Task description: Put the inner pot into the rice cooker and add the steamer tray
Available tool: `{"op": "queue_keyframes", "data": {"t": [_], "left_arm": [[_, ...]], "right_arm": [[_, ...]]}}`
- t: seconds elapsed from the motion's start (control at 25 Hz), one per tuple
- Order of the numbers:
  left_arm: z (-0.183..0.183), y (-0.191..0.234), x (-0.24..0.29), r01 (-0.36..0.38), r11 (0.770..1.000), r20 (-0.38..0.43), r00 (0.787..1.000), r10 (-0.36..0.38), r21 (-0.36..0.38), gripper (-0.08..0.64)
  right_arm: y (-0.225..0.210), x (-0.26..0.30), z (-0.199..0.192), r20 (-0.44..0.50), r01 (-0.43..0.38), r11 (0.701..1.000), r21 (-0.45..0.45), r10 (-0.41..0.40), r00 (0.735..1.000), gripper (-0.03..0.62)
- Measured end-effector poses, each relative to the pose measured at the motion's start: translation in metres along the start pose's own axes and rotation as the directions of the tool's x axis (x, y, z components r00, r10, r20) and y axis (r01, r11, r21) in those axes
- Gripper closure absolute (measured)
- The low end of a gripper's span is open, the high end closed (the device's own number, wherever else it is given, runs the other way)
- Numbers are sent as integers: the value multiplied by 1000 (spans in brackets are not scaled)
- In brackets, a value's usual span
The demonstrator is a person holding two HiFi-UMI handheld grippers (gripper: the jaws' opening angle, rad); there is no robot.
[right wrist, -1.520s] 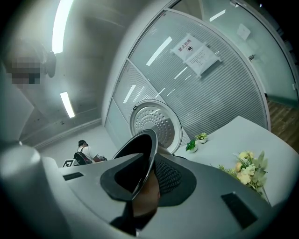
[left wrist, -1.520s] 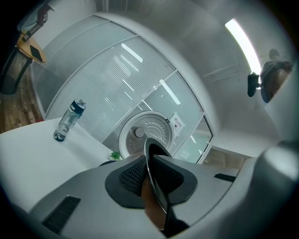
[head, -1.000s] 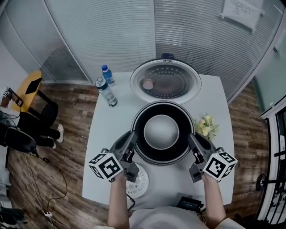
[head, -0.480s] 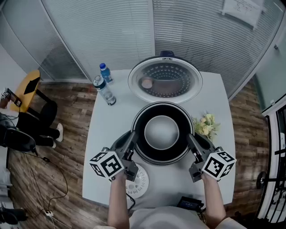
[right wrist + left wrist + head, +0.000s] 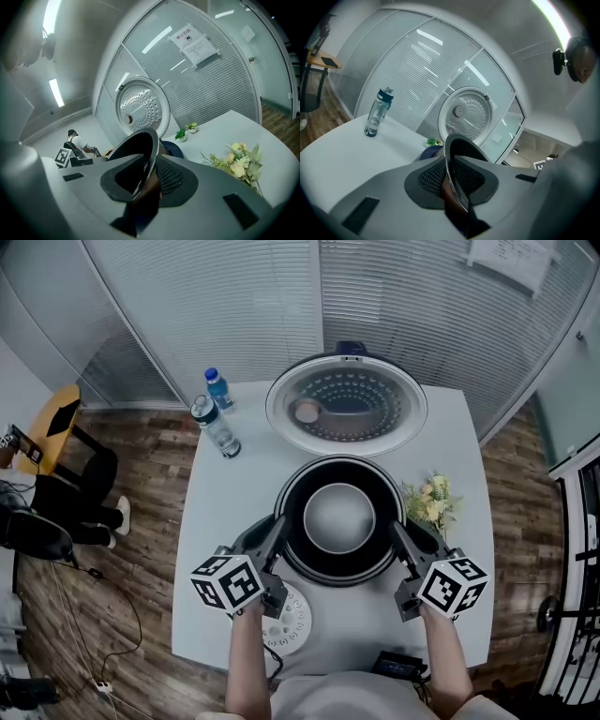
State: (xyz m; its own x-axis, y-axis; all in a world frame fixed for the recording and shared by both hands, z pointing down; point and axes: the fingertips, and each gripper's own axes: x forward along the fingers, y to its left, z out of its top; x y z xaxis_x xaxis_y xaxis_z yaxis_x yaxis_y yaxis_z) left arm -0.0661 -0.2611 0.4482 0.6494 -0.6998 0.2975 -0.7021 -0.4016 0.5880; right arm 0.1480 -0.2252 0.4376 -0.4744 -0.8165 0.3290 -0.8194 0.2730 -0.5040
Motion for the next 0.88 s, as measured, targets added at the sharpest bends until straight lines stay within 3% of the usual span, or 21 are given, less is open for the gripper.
{"op": "queue_keyframes", "data": {"t": [0.56, 0.88], "left_arm": [[-9, 11, 13, -58, 991, -84, 994, 68, 122, 495], [-16, 15, 17, -83, 985, -107, 989, 100, 154, 489]], "right_arm": [[-7, 9, -6, -36, 41, 998, -56, -43, 998, 505], [-11, 13, -11, -52, 68, 992, -111, -74, 996, 497]]}}
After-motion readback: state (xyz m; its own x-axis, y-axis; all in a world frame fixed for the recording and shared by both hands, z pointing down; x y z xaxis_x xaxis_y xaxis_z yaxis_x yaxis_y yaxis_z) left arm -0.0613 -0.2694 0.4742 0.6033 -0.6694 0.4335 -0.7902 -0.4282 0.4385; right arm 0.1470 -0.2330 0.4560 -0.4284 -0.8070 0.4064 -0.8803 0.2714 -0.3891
